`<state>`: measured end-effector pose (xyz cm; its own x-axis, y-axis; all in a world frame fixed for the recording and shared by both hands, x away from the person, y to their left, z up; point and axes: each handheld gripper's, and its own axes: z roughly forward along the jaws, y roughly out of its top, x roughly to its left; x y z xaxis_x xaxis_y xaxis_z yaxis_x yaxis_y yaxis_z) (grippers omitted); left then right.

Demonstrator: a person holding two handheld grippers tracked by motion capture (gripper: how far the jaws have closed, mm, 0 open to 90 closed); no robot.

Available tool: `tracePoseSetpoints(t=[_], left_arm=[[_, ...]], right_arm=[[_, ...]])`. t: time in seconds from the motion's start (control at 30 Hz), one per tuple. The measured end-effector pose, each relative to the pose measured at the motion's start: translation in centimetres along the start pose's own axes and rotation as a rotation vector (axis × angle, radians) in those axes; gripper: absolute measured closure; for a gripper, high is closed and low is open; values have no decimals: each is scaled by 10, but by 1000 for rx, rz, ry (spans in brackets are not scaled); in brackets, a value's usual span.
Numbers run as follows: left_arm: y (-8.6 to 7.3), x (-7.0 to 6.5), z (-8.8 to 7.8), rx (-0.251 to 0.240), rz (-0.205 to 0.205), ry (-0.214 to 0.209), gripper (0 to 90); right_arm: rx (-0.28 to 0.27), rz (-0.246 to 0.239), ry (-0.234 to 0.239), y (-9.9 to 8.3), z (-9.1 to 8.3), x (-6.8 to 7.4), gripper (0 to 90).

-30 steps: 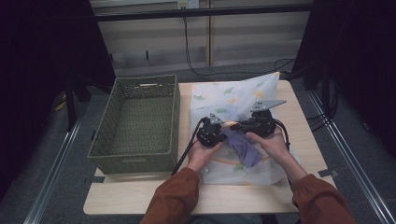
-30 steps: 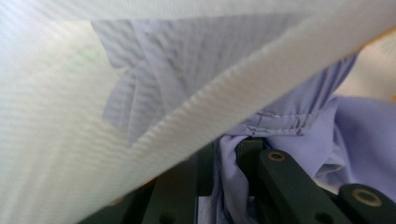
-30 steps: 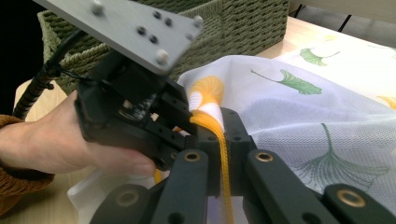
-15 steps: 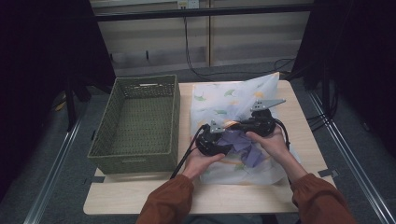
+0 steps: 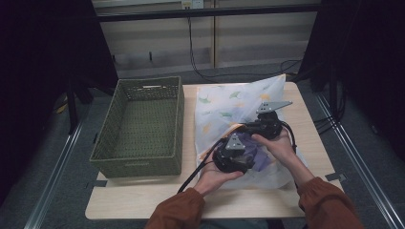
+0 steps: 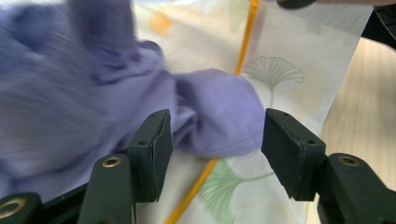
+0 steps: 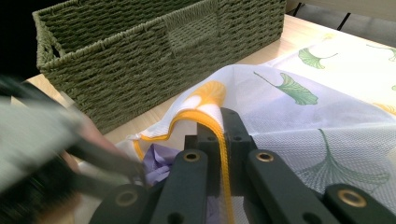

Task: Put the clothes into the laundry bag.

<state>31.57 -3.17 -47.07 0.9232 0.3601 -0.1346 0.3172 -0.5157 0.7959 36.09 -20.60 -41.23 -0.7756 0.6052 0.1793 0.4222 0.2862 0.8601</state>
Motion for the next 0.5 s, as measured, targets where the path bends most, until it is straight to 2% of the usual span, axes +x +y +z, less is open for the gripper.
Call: tracePoseSetpoints(t=[0.1,0.17,0.3,0.37,0.4,0.43,0.47,0.5], left_arm=[[-5,-4,13,-6,11,-21,421],[-8,-7,19,-3,21,-19,397],[-12,-10,28,24,32,-27,362],[-12,-11,30,44,43,0,392],[-12,-10,31,63,41,28,460],[-12,-8,31,74,33,39,568],[-12,-6,30,63,20,35,668],[-11,-5,27,65,9,49,770]], right_arm=[[4,1,-3,0,0,-1,888],[3,-1,1,-1,0,-1,888],[3,0,-2,-1,0,-2,888],[6,-4,-2,-1,0,-1,888],[8,-1,-5,-1,0,-1,888],[8,-1,-4,-1,1,0,888],[11,-1,-4,-1,1,0,888],[13,-3,-5,-1,1,0,889]])
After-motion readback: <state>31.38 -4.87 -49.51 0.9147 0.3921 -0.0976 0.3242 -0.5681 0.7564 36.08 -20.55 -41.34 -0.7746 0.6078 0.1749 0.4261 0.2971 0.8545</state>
